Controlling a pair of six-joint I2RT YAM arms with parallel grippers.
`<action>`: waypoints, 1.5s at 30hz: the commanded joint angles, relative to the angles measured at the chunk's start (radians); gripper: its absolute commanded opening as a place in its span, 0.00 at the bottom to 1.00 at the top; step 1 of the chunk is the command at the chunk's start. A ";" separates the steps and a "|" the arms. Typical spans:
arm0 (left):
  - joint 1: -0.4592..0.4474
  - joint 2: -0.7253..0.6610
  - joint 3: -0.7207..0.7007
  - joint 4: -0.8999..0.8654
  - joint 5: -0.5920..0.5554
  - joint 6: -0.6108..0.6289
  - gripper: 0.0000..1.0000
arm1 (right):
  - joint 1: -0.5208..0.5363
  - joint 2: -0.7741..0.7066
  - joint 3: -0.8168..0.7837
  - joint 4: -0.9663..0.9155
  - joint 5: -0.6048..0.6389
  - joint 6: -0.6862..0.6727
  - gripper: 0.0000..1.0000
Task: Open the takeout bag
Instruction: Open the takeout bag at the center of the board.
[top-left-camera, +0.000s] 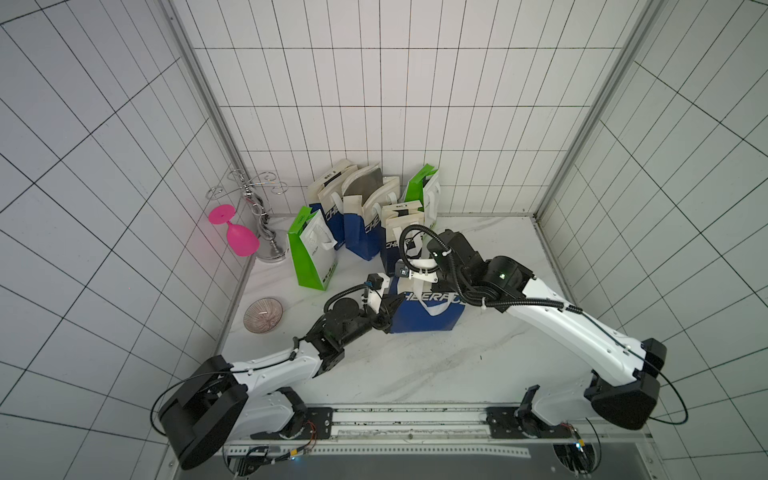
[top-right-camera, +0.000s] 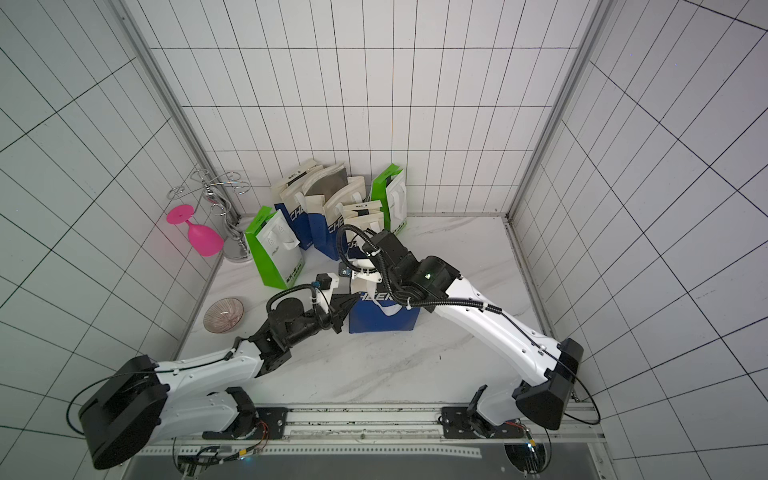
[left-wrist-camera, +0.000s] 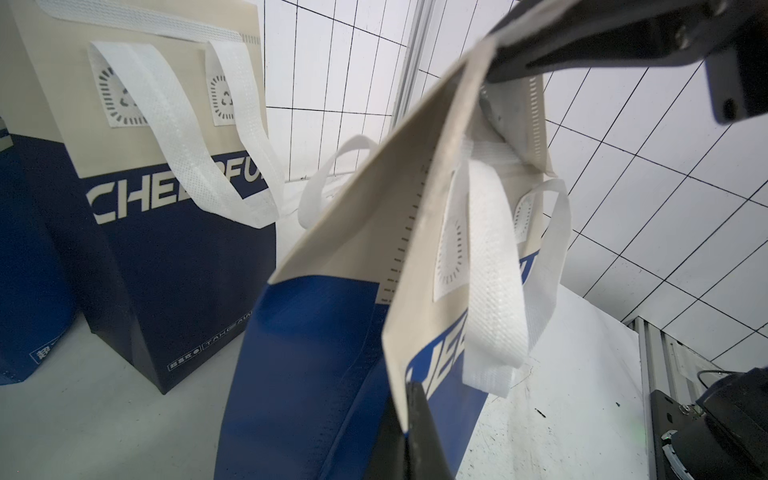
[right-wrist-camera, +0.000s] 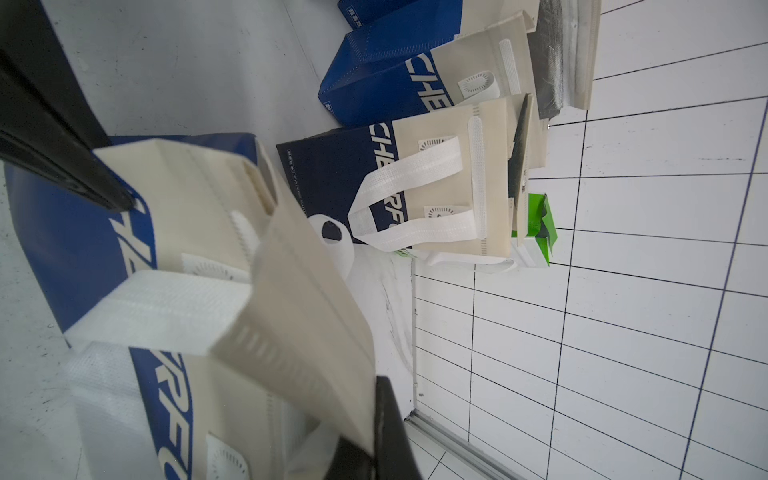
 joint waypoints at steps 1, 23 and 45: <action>0.003 0.016 -0.016 -0.134 -0.024 0.014 0.00 | -0.004 -0.038 0.101 0.145 0.107 -0.081 0.00; 0.003 0.017 -0.018 -0.122 -0.016 0.006 0.00 | -0.007 -0.184 -0.294 0.200 -0.074 0.287 0.15; 0.004 0.006 -0.020 -0.127 -0.017 0.003 0.00 | -0.013 -0.155 -0.361 0.225 -0.093 0.334 0.16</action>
